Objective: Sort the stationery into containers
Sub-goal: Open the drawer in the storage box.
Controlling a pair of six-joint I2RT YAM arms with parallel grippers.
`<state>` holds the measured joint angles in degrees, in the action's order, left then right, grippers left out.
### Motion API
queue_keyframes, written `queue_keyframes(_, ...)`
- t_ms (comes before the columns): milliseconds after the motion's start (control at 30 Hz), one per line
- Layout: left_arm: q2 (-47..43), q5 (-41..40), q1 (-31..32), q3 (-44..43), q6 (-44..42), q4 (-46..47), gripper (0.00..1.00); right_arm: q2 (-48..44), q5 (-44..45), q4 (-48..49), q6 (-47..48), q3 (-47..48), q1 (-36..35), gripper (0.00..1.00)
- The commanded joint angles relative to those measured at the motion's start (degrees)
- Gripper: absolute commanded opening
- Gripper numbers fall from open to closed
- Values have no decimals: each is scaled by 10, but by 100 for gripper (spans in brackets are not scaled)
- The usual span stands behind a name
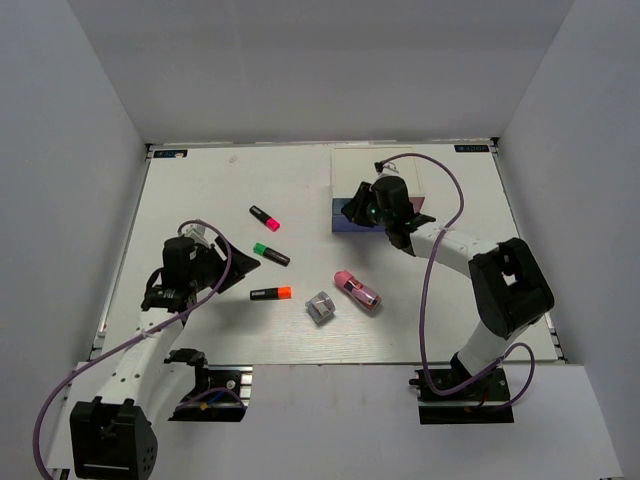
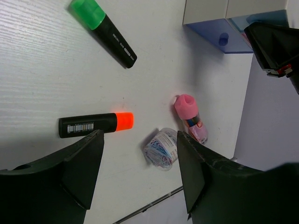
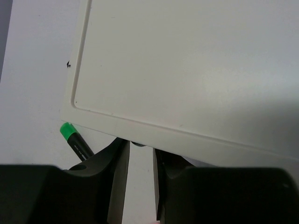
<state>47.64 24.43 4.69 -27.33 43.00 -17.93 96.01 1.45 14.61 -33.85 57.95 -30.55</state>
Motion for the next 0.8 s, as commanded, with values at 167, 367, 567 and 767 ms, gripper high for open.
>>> queue_keyframes(167,18,-4,2,7,45,18,75,-71,-5,13,-4,-56,-7,20)
queue_keyframes(367,82,-21,2,-21,51,18,76,-134,-30,-7,-30,-115,-16,20)
queue_keyframes(567,175,-33,2,-66,45,12,78,-163,-40,-16,-46,-158,-36,22)
queue_keyframes(767,224,-51,13,-98,39,12,78,-166,-47,-10,-56,-181,-47,22)
